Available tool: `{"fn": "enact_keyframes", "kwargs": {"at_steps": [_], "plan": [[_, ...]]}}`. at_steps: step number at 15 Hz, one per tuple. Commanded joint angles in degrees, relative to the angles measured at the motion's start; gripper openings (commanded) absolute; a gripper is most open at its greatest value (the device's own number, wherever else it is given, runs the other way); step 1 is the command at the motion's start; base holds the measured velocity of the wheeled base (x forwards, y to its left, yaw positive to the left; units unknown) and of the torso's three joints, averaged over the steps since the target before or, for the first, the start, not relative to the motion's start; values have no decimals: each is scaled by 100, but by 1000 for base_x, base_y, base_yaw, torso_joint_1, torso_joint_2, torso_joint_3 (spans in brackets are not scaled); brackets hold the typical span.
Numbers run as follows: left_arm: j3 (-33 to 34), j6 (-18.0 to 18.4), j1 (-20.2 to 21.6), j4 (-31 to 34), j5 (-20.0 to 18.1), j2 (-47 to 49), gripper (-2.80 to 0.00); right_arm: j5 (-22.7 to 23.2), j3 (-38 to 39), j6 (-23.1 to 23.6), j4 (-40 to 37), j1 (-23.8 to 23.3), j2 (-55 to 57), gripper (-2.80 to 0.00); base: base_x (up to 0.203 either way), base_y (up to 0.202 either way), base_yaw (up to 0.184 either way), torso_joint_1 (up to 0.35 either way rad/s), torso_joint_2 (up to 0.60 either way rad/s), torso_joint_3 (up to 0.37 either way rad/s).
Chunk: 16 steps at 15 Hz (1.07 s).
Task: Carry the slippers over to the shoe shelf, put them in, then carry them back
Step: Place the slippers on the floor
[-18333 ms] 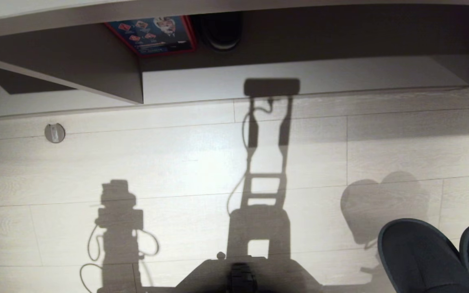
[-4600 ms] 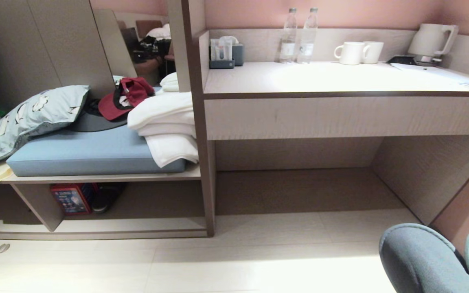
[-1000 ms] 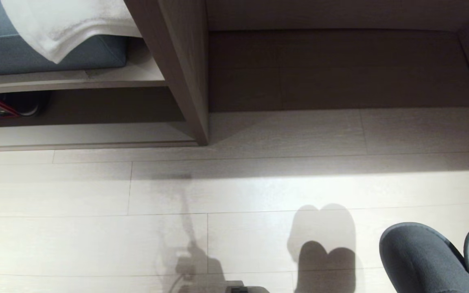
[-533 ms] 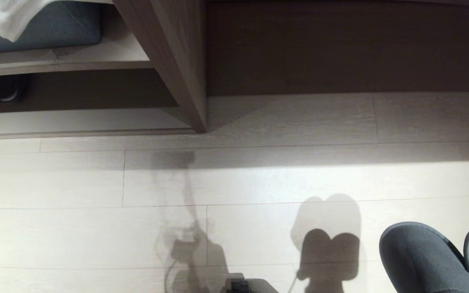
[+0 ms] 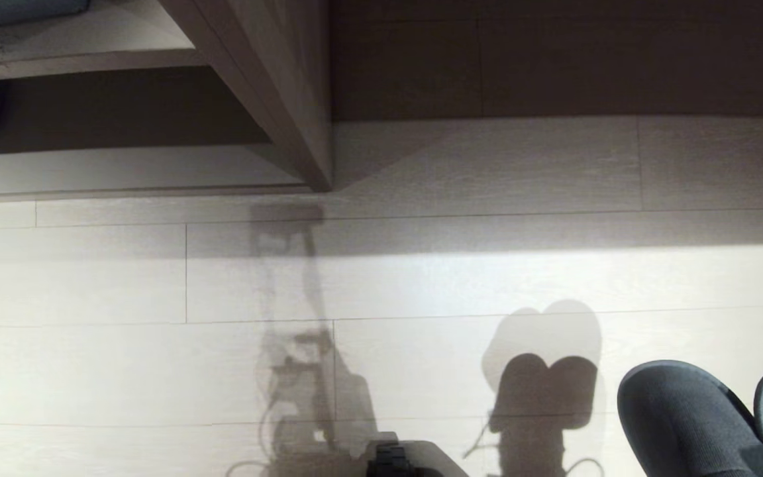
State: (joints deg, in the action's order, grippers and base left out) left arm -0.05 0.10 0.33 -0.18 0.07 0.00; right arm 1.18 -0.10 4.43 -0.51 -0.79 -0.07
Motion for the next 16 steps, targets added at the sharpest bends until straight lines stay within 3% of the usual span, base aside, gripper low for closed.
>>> {"fn": "enact_keyframes", "kwargs": {"at_steps": [1, 16], "plan": [[5, -1, 2, 0, 1, 0, -280, 5, 1, 6, -2, 0, -1, -280, 0, 0, 0, 1, -1, -201], [4, -1, 2, 0, 1, 0, -280, 5, 1, 6, -2, 0, -1, -280, 0, 0, 0, 4, 2, -197]]}}
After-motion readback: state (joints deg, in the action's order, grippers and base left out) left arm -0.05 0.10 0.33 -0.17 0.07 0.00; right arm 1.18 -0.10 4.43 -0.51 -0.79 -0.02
